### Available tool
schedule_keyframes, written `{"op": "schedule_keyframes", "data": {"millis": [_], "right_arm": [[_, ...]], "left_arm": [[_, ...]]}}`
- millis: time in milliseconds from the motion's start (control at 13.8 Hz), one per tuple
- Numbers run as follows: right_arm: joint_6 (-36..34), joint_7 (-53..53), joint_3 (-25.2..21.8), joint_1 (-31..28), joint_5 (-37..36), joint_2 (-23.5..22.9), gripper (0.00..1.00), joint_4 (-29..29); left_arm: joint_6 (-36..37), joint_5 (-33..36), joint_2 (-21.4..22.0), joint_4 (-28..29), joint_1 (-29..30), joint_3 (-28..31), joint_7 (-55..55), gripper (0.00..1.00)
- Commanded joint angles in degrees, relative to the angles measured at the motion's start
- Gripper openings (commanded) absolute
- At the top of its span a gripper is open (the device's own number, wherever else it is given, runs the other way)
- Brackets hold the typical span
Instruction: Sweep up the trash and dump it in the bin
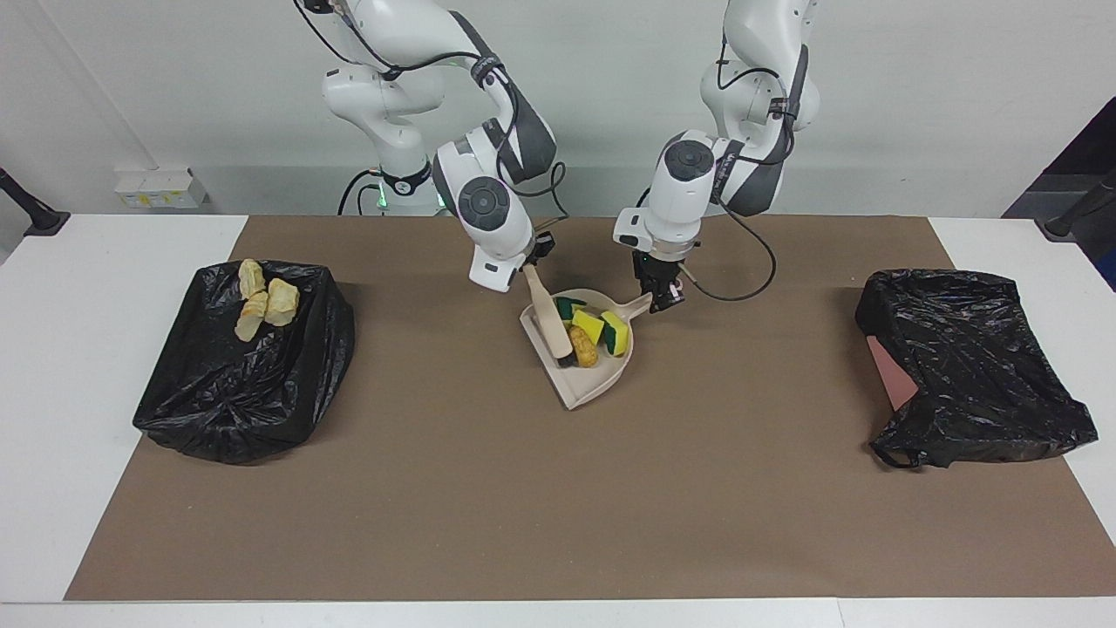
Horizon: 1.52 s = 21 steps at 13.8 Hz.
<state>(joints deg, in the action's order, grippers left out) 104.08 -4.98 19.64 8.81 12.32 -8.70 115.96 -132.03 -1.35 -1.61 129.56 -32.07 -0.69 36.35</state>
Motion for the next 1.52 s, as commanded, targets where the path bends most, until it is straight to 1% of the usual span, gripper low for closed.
{"op": "schedule_keyframes", "data": {"millis": [0,145,289,361,434,578,651,795,940,1012,1084,1301,1373,1446], "right_arm": [[0.3,-7.7,0.1,-0.9,-5.4,2.0,0.0,0.1],[0.1,-13.2,0.1,-1.9,-6.6,4.1,0.0,-0.6],[-1.9,-16.4,0.1,-2.1,-7.6,8.8,0.0,-0.6],[-4.1,-18.3,0.5,-1.7,-7.6,10.5,0.0,-0.6],[-5.0,-20.1,0.7,-0.9,-7.1,11.5,0.0,0.2],[-3.9,-23.4,0.8,3.4,-5.7,14.3,0.0,3.1],[-3.2,-24.9,0.8,5.6,-4.4,14.2,0.0,3.7],[1.0,-26.5,0.8,10.8,-3.2,13.8,0.0,7.2],[6.5,-27.0,0.8,11.9,-2.7,12.8,0.0,10.2],[8.1,-27.8,0.8,14.5,-1.6,11.6,0.0,11.2],[9.5,-28.2,0.8,15.5,-1.4,10.9,0.0,12.5],[16.4,-32.0,0.8,16.5,-0.4,10.7,0.0,17.4],[17.7,-32.2,0.8,17.7,-0.4,10.6,0.03,18.5],[19.8,-32.3,0.8,18.3,-0.4,10.6,0.11,19.8]], "left_arm": [[-0.1,-3.6,-0.1,-1.2,4.5,-0.4,7.6,0.0],[4.2,-7.3,0.6,-3.3,7.4,-0.3,13.6,0.0],[10.5,-7.5,0.7,-6.7,10.4,-0.3,16.9,0.0],[12.6,-7.5,0.9,-7.8,12.2,-0.3,19.2,0.0],[14.5,-7.5,1.3,-9.0,14.2,-0.3,21.0,0.0],[17.8,-7.8,2.3,-11.0,16.0,-0.2,23.1,0.0],[19.2,-7.8,2.7,-12.1,16.6,0.2,24.0,0.0],[23.8,-7.8,3.0,-15.4,20.6,0.4,27.8,0.0],[25.4,-7.7,2.7,-17.9,23.6,0.5,31.2,0.0],[25.8,-7.6,2.6,-18.1,26.0,0.5,32.9,0.0],[25.8,-7.6,2.5,-18.4,28.5,0.5,36.6,0.0],[27.4,-6.9,2.2,-21.2,36.0,0.5,45.4,0.0],[28.3,-6.9,1.6,-22.7,38.5,0.5,49.7,0.0],[29.2,-6.9,0.4,-24.5,41.2,0.5,52.9,0.0]]}}
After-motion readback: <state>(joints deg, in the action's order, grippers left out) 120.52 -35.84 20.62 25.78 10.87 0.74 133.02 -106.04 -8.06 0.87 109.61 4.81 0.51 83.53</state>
